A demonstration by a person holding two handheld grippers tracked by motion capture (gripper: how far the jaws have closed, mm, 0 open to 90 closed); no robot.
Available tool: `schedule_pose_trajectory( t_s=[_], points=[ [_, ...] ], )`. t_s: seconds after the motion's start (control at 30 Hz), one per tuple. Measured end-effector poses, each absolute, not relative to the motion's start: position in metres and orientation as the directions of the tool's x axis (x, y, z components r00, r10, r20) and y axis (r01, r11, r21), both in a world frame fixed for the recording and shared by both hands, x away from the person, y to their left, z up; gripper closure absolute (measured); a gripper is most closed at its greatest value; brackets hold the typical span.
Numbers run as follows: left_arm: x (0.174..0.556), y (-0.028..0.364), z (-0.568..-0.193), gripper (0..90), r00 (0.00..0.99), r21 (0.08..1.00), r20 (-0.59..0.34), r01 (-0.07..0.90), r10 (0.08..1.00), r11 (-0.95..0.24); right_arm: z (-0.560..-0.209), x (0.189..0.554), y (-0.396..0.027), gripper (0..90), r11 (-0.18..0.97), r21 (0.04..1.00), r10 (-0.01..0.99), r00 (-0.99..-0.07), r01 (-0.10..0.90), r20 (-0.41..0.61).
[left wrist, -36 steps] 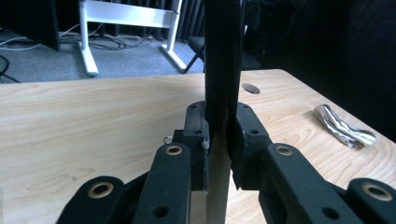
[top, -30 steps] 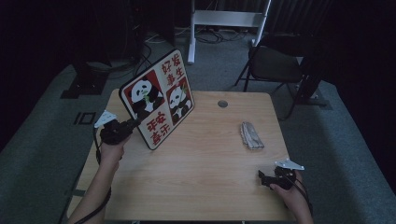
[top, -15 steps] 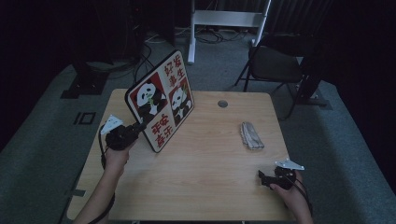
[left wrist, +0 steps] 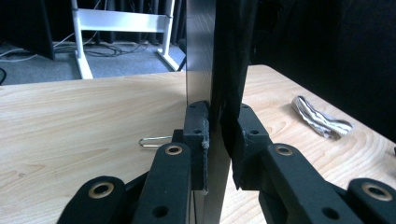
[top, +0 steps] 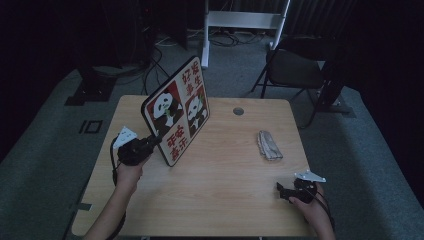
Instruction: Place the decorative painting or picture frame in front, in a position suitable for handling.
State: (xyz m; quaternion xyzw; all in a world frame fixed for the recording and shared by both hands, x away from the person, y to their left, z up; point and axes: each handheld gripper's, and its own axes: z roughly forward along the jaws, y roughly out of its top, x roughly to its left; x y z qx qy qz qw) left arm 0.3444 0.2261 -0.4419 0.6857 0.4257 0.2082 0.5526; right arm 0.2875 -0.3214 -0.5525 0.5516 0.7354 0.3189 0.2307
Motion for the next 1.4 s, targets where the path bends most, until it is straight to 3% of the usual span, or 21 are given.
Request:
schedule_pose_trajectory(
  t_s=[0.57,1.4],
  points=[
    [0.317,0.212,-0.446,78.5,0.591,0.926,-0.242,0.377,0.77,0.002,-0.552,0.287,-0.321,10.8,0.189,0.723,0.958,-0.285,0.665,0.012],
    [0.256,0.189,-0.447,77.9,0.635,0.924,-0.251,0.383,0.73,-0.015,-0.553,0.288,-0.321,10.8,0.189,0.724,0.958,-0.285,0.664,0.011]
  ],
)
